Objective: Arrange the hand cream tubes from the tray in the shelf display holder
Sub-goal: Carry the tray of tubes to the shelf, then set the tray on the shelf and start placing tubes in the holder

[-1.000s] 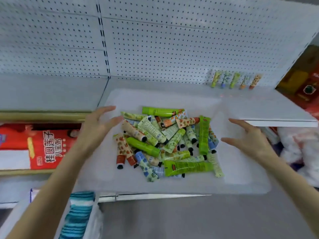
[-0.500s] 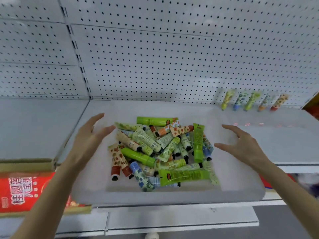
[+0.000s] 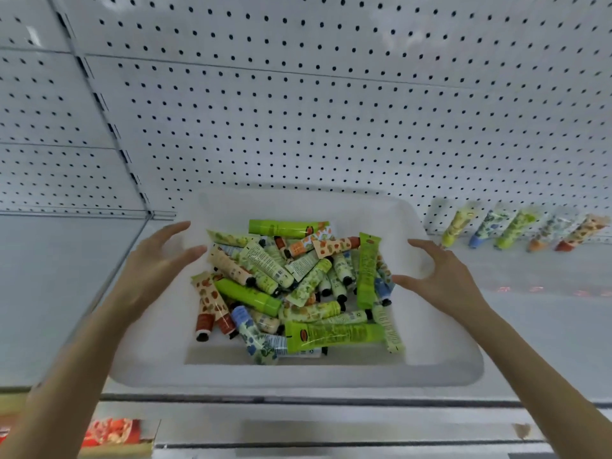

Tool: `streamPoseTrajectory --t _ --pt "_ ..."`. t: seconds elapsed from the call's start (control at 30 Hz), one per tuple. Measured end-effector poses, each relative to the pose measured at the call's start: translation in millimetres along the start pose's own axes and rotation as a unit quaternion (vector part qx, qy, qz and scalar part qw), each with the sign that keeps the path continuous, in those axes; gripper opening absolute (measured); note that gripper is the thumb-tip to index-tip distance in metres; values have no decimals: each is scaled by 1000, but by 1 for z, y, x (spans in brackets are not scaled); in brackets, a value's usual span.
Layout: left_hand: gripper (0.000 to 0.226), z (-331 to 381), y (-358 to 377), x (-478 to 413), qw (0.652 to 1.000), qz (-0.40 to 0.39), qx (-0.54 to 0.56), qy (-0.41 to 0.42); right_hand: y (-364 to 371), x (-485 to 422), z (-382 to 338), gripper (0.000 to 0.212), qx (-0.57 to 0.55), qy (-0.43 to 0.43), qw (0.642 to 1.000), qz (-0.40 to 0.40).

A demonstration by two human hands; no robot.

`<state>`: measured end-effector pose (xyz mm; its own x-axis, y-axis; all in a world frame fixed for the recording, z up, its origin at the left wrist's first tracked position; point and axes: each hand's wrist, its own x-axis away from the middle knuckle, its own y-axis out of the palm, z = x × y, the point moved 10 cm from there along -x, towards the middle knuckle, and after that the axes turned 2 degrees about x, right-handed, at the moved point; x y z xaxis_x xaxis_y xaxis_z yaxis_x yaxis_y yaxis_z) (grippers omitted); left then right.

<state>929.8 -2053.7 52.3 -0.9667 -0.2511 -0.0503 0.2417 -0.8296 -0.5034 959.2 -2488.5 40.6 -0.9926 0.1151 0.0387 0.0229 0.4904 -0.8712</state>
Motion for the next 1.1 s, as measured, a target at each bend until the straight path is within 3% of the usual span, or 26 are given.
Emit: streamPoseTrajectory --t 0.33,0.47,0.53,0.6,0.67,0.73,0.8,0.87,1.0,1.1 --pt "58 -7 -10 -36 997 1 -71 -7 11 -30 -23 71 20 -7 1000 3" --pt "61 -6 -8 -38 996 -2 -85 -2 15 -32 -21 72 29 -7 1000 6" --pt "62 -5 -6 -38 996 -2 -87 0 8 -31 -24 72 49 -24 997 45" --pt "65 -6 -5 -38 996 -10 -85 -2 -4 -24 -41 67 112 -91 982 122" --pt "69 -8 -5 -40 997 -12 -79 -7 -10 -19 -62 55 105 -152 969 165" --pt "72 -10 -6 -41 997 -11 -77 -9 4 -19 -77 44 -34 -141 984 103" --pt "77 -12 -4 -42 996 -18 -87 -4 40 -27 -81 49 -152 -56 987 -13" --pt "87 -15 -3 -43 995 -26 -94 -5 67 -36 -79 64 -152 8 985 -81" --pt "92 -18 -5 -45 996 -24 -84 -9 70 -47 -66 68 -191 66 976 -82" --pt "92 -19 -5 -44 996 -22 -82 -6 79 -51 -57 46 -261 100 956 -91"
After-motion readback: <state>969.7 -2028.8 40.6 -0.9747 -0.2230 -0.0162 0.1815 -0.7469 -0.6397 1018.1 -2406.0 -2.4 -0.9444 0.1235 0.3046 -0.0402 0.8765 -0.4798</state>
